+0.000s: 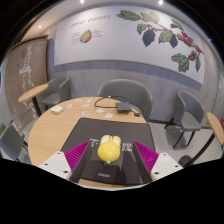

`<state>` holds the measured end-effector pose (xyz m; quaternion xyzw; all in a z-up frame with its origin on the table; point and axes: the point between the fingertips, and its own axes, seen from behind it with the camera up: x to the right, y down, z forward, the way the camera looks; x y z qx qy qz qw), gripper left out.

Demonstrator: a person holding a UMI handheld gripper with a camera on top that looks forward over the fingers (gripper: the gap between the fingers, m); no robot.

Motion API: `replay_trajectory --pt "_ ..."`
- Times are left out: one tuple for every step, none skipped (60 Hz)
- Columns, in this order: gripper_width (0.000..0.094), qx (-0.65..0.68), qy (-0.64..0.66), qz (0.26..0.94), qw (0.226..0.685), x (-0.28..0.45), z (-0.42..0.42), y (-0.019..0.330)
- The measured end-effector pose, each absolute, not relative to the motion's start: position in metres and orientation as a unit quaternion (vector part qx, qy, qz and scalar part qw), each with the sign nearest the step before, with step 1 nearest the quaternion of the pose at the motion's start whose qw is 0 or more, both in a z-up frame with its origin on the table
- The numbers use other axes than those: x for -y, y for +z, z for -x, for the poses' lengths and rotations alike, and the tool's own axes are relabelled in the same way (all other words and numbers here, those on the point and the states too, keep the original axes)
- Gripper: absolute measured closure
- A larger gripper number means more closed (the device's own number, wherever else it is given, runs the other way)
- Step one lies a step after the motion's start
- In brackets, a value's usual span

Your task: Arrange mouse

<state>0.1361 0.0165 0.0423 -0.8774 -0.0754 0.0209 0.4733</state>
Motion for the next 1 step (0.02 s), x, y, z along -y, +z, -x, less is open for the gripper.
replay_trajectory --pt "0.0073 0.075 0.026 0.874 0.479 -0.0123 -0.1367 0.0478"
